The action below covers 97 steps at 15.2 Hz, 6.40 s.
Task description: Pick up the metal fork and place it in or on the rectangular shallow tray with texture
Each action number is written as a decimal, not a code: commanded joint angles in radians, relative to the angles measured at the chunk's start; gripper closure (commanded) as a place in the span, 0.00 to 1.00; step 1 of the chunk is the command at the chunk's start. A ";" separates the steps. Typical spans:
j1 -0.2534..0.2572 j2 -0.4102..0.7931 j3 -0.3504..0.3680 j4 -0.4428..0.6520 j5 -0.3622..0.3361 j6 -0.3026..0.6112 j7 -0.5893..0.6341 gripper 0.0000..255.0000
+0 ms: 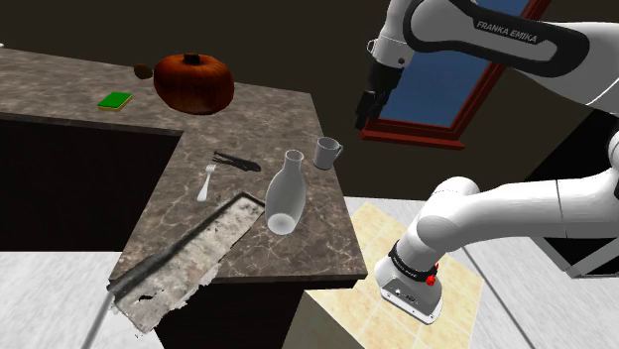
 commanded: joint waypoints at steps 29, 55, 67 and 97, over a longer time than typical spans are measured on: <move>0.011 0.918 0.428 0.400 0.085 0.459 0.960 0.00; 0.124 1.390 0.379 0.780 -0.037 0.526 1.245 0.00; 0.122 1.377 0.382 0.788 -0.033 0.506 1.245 1.00; 0.167 1.109 0.458 0.660 0.046 0.391 1.360 1.00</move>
